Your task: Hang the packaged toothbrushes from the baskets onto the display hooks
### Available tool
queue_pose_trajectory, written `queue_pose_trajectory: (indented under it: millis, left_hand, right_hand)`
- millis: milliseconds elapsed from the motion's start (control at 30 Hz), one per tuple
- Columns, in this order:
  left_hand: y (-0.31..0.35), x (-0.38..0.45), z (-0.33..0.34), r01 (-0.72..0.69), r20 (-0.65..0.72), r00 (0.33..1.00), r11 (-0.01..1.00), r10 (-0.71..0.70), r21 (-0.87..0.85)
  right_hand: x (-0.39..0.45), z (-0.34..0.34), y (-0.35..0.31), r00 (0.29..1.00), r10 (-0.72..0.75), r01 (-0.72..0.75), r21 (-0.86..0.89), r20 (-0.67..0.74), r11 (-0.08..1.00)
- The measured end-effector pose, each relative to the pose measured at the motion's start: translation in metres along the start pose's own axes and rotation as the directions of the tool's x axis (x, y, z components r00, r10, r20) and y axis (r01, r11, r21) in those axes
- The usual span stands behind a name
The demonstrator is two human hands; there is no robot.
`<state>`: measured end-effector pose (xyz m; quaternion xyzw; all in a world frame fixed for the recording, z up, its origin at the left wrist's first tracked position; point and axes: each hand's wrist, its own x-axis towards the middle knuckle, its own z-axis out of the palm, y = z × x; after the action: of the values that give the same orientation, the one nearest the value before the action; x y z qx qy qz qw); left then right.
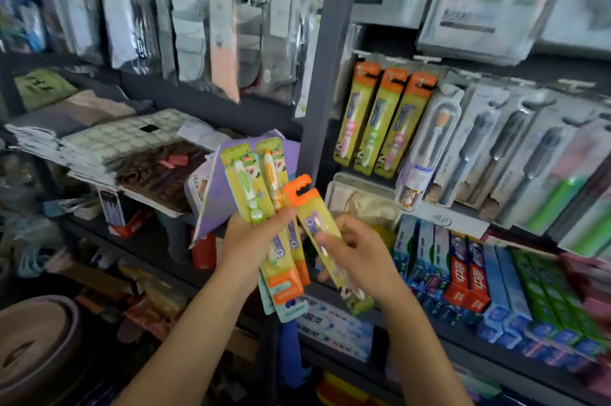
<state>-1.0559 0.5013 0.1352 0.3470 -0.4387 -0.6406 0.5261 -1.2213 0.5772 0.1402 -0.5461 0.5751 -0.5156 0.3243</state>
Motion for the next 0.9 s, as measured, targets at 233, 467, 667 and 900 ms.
queue_pose_trajectory:
  millis: [233,467,667,900]
  left_hand:
    - [0.023,0.018,0.052,-0.147,0.054,0.988,0.986,0.143,0.080]
    - [0.035,0.033,0.091,-0.297,0.125,0.952,0.946,0.281,0.131]
    - [0.038,0.047,0.097,-0.335,-0.028,0.939,0.932,0.342,0.142]
    - [0.048,0.055,0.096,-0.351,-0.010,0.934,0.924,0.357,0.148]
  right_hand:
    - [0.038,-0.048,-0.048,0.948,-0.121,0.135,0.026,-0.293,0.991]
    - [0.082,-0.064,-0.070,0.940,-0.187,0.166,-0.094,-0.287,0.982]
    - [0.119,-0.066,-0.073,0.944,-0.151,0.125,-0.104,-0.293,0.987]
    - [0.146,-0.064,-0.069,0.944,-0.157,0.121,-0.138,-0.292,0.983]
